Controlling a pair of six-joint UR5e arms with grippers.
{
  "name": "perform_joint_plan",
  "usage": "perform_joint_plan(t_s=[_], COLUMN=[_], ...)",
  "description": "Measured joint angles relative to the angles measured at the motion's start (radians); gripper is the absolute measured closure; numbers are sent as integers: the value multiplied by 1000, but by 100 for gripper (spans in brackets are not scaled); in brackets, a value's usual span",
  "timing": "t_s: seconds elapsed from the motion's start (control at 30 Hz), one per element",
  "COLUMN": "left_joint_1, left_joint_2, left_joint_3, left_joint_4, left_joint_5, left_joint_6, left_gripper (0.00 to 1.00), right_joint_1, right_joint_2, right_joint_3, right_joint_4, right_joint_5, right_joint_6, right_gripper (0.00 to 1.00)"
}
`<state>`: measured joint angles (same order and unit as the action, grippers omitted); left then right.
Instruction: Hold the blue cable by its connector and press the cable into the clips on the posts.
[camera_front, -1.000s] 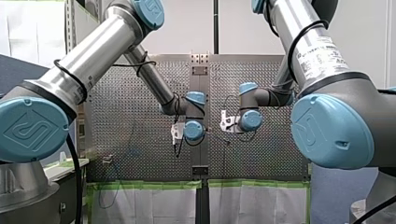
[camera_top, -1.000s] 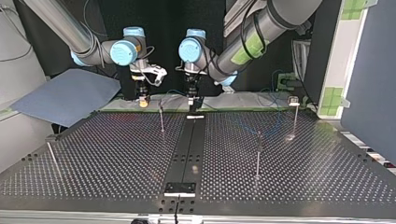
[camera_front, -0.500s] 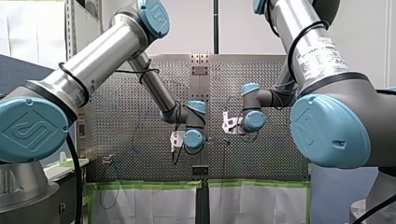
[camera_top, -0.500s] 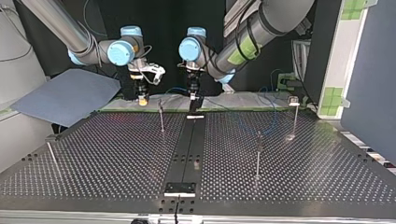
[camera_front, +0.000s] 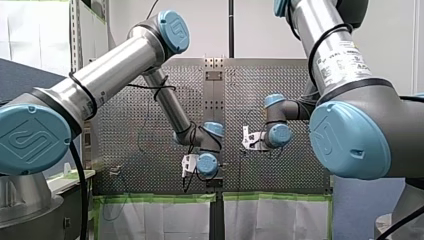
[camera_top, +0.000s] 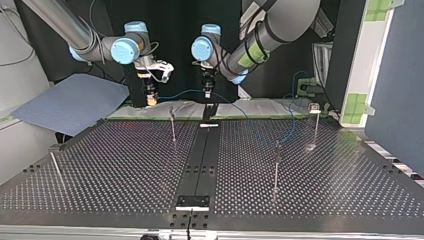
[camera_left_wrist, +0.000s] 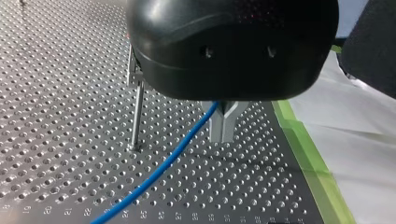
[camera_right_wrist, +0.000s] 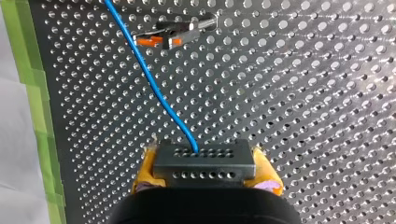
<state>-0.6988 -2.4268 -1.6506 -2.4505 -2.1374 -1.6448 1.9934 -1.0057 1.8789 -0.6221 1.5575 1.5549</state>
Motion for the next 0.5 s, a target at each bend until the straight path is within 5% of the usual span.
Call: perform_joint_plan(t_s=[0.5], left_joint_1=[-45], left_joint_2=[0], left_joint_3=[0], left_joint_4=[-6], left_joint_5=[-12], left_joint_6=[-69], left_gripper=[100], right_joint_1=[-56], right_joint_2=[26], right_joint_3=[18], right_joint_4=[-64], right_joint_5=[-93], right_joint_6=[26], right_gripper=[100])
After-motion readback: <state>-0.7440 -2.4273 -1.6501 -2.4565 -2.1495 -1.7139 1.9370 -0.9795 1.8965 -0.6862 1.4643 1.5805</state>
